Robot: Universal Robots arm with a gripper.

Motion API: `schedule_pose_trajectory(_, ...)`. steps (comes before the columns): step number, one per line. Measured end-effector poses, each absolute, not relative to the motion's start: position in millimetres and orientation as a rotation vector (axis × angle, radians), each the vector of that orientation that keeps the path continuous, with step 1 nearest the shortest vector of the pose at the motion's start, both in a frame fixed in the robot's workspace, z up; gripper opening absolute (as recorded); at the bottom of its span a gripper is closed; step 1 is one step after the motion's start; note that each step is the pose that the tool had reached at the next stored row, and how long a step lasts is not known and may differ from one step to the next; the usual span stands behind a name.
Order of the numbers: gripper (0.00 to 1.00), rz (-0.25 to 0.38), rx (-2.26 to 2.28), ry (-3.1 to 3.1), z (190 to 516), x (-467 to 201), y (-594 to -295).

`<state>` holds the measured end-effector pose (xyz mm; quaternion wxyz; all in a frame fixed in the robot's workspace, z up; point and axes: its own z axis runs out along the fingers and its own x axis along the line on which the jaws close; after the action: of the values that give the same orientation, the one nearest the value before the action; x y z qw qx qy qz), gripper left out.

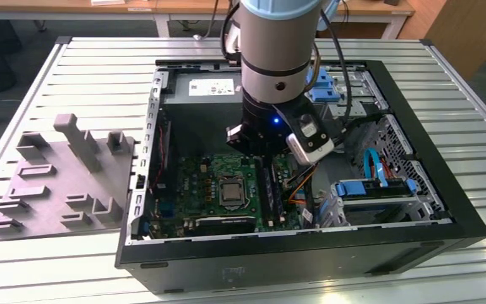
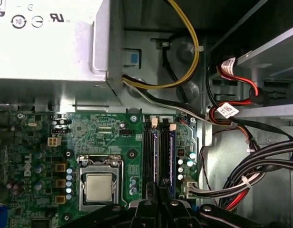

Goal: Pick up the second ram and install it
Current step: 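Insert the second ram into the second slot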

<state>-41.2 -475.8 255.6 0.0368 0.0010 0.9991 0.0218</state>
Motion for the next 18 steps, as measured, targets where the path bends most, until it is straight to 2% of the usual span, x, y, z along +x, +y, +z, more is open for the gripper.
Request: schedule_pose_trajectory(18, 0.13, 0.067, 0.004, 3.068, 232.3, -37.1, -475.8)
